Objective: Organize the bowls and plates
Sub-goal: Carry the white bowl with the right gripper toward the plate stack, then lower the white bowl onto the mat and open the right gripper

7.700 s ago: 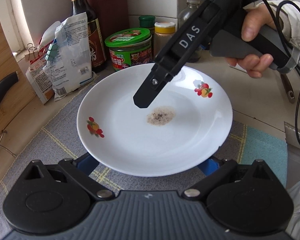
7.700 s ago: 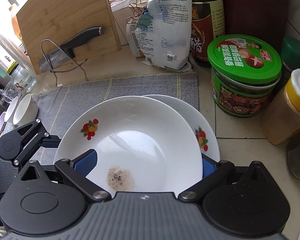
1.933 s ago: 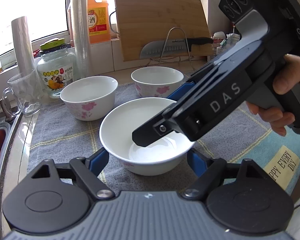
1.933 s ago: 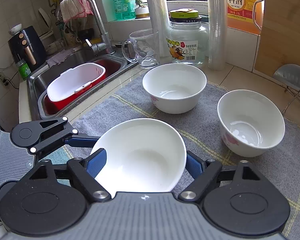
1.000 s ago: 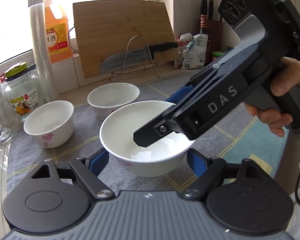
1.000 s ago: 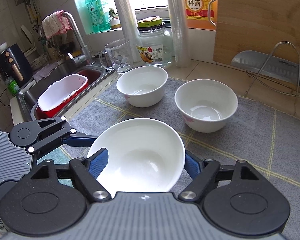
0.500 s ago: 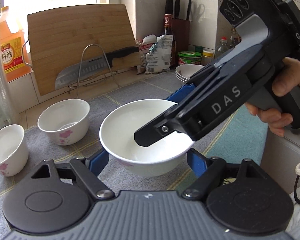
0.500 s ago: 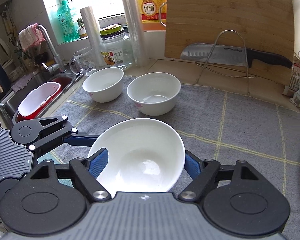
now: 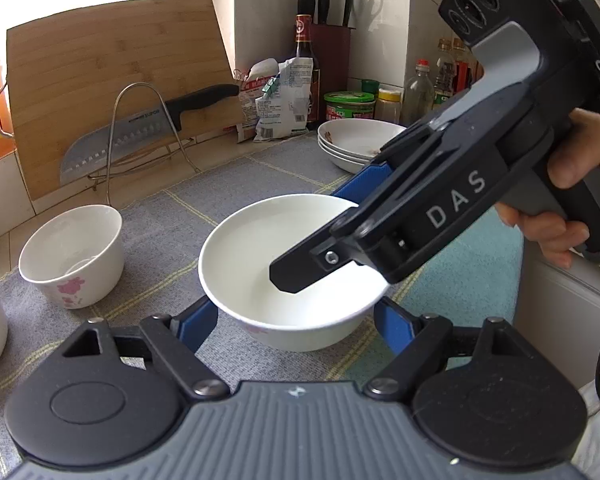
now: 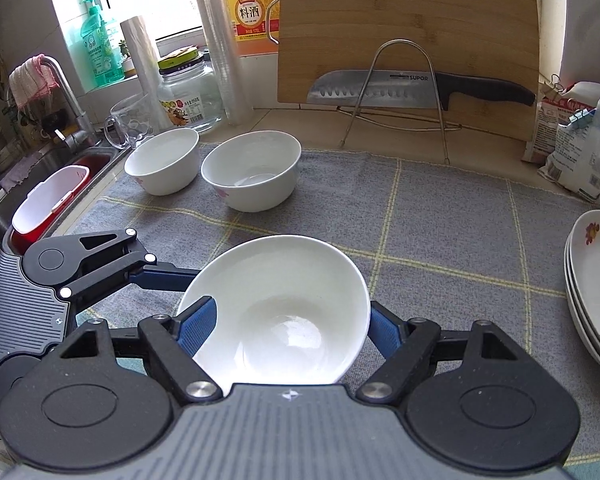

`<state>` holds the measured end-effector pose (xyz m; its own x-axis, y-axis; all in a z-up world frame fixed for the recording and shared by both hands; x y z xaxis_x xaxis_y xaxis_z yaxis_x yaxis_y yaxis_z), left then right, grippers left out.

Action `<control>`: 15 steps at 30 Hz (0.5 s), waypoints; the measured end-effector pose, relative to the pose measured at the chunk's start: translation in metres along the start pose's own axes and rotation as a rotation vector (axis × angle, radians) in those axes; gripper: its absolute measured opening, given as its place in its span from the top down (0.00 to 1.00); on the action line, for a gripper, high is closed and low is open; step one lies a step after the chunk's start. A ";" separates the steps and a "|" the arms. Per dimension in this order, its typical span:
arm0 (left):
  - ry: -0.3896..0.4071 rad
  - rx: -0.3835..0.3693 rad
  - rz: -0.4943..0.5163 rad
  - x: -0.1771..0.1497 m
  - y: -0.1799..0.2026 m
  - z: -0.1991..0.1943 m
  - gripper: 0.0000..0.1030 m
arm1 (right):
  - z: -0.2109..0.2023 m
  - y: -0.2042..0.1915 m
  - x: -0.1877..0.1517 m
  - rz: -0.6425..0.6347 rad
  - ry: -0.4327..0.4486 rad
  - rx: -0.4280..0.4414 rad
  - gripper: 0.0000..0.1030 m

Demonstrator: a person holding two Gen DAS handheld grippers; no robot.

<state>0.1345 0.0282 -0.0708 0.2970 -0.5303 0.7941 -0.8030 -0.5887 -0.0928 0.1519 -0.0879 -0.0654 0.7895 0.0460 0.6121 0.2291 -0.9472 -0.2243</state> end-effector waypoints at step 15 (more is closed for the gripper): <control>-0.028 -0.021 -0.013 -0.001 0.006 0.008 0.18 | 0.006 0.013 -0.009 0.016 -0.029 -0.005 0.18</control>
<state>0.1332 0.0200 -0.0773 0.3220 -0.5398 0.7778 -0.8094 -0.5831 -0.0695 0.1512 -0.0984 -0.0782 0.8091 0.0400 0.5863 0.2138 -0.9494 -0.2302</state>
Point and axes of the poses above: each gripper's, at about its wrist camera, not at the fingertips, and z roughly the way its jaws point, y to its right, x to its top, the point moved 2 cm from there along z, roughly the way its jaws point, and after that the axes turned 7 degrees about z, right-handed, at the moved point
